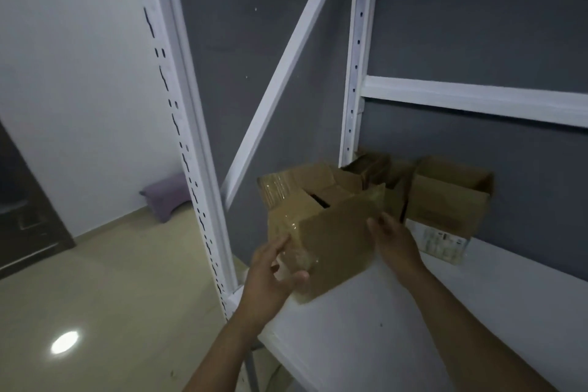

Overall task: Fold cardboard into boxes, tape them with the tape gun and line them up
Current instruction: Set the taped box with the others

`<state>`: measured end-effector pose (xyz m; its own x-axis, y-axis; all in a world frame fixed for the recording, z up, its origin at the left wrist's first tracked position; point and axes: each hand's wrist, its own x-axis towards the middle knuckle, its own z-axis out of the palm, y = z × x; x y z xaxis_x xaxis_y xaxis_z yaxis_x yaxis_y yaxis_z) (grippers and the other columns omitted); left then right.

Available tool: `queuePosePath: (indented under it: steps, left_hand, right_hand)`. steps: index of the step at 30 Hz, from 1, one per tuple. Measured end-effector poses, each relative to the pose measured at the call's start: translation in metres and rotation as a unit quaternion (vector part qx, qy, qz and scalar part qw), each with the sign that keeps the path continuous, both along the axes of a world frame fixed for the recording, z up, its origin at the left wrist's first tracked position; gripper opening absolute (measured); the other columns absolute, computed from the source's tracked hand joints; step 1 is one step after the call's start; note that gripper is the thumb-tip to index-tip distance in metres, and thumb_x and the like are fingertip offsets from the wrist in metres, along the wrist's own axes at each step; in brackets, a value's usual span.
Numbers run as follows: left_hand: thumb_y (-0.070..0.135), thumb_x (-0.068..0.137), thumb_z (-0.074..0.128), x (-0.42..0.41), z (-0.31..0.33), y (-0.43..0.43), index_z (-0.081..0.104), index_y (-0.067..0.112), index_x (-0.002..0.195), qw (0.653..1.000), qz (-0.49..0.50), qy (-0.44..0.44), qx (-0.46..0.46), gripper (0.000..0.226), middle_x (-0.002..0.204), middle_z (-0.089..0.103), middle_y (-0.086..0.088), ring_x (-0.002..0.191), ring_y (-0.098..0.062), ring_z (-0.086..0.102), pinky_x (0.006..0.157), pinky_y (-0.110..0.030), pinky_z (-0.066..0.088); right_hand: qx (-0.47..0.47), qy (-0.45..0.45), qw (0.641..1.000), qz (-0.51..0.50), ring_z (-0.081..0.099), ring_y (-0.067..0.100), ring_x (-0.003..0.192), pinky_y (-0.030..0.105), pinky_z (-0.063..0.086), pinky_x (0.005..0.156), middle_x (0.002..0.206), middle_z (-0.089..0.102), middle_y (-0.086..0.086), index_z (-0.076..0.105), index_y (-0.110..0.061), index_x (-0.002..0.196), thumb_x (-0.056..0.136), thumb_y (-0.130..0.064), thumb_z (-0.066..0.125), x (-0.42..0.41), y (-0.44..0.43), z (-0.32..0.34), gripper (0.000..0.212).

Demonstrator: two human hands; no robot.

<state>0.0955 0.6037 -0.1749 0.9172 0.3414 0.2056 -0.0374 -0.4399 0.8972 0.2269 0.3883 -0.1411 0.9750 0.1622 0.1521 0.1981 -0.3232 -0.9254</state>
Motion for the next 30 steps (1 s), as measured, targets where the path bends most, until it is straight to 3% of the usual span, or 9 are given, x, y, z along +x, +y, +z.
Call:
queuePosePath:
  steps: [3,5,7,9,12,17,21,24,30]
  left_hand:
    - [0.053,0.068,0.079,0.017,0.000,0.011,0.040,0.037,0.141,1.000,-0.008,0.006,0.017,0.085,0.132,0.052,0.004,0.111,-0.006,0.056,0.090,-0.028,0.053]
    - [0.053,0.068,0.080,0.031,0.008,0.019,0.019,0.028,0.153,1.000,0.008,0.003,0.009,0.107,0.146,0.042,0.000,0.125,-0.014,0.050,0.099,-0.034,0.047]
    - [0.040,0.069,0.083,0.043,0.020,0.023,0.000,0.021,0.154,1.000,0.003,0.018,-0.022,0.120,0.155,0.027,0.001,0.136,-0.015,0.038,0.100,-0.022,0.038]
    - [0.018,0.071,0.083,0.052,0.027,0.024,0.009,0.014,0.152,0.998,-0.044,-0.012,-0.047,0.110,0.144,0.037,0.009,0.126,0.004,0.043,0.090,-0.003,0.037]
    - [-0.001,0.073,0.077,0.062,0.023,0.018,0.038,0.017,0.131,0.995,-0.061,-0.068,-0.040,0.072,0.113,0.051,0.017,0.097,0.020,0.054,0.071,0.000,0.043]
    - [0.036,0.072,0.082,0.071,0.006,0.020,0.039,0.030,0.136,0.997,-0.031,-0.070,0.023,0.078,0.122,0.051,0.017,0.109,0.002,0.053,0.086,-0.010,0.044]
    - [0.022,0.071,0.085,0.086,0.012,0.020,0.025,0.022,0.150,0.995,-0.042,-0.045,0.073,0.099,0.141,0.043,-0.004,0.127,-0.020,0.044,0.102,-0.036,0.038]
    - [0.043,0.065,0.081,0.095,0.008,0.027,0.021,0.037,0.149,0.995,-0.035,-0.035,0.082,0.103,0.142,0.042,-0.006,0.122,-0.031,0.050,0.097,-0.053,0.047]
    - [0.028,0.074,0.082,0.073,0.029,0.019,0.015,0.009,0.153,0.986,-0.035,-0.009,0.164,0.105,0.142,0.039,-0.017,0.125,-0.032,0.043,0.102,-0.042,0.038]
  right_hand:
    - [-0.029,-0.083,0.993,-0.081,0.060,0.017,0.094,0.030,0.045,0.072,0.103,0.065,-0.002,0.060,-0.021,0.104,0.087,-0.032,0.067,-0.003,0.002,-0.003,0.022]
    - [-0.033,-0.083,0.994,-0.064,0.058,0.016,0.102,0.030,0.047,0.080,0.106,0.058,-0.010,0.055,-0.022,0.117,0.084,-0.029,0.072,-0.015,0.006,-0.004,0.038]
    - [-0.048,-0.059,0.997,0.013,0.054,0.014,0.114,0.029,0.048,0.089,0.120,0.052,-0.013,0.045,-0.020,0.135,0.079,-0.032,0.075,-0.026,0.011,-0.007,0.065]
    - [-0.075,-0.040,0.994,0.075,0.042,0.011,0.130,0.034,0.042,0.104,0.145,0.038,-0.010,0.026,-0.026,0.149,0.073,-0.047,0.077,-0.031,0.016,-0.014,0.094]
    - [-0.099,-0.033,0.989,0.102,0.029,0.008,0.138,0.037,0.032,0.114,0.155,0.022,-0.010,0.005,-0.032,0.153,0.071,-0.056,0.074,-0.035,0.026,-0.018,0.109]
    - [-0.069,-0.056,0.995,0.055,0.024,0.001,0.139,0.014,0.023,0.113,0.157,0.012,-0.013,-0.008,-0.031,0.152,0.086,-0.037,0.068,-0.036,0.040,-0.017,0.101]
    - [-0.112,-0.086,0.990,0.005,0.034,0.011,0.137,0.037,0.034,0.113,0.157,0.022,-0.003,-0.009,-0.034,0.151,0.090,-0.036,0.063,-0.034,0.051,-0.017,0.094]
    - [-0.133,-0.079,0.988,-0.012,0.040,0.014,0.133,0.041,0.037,0.111,0.154,0.029,-0.001,-0.004,-0.032,0.152,0.090,-0.033,0.063,-0.033,0.056,-0.016,0.091]
    - [-0.174,-0.045,0.983,-0.033,0.039,0.018,0.133,0.020,0.035,0.102,0.147,0.035,-0.001,0.011,-0.030,0.150,0.092,-0.034,0.061,-0.046,0.048,-0.004,0.076]
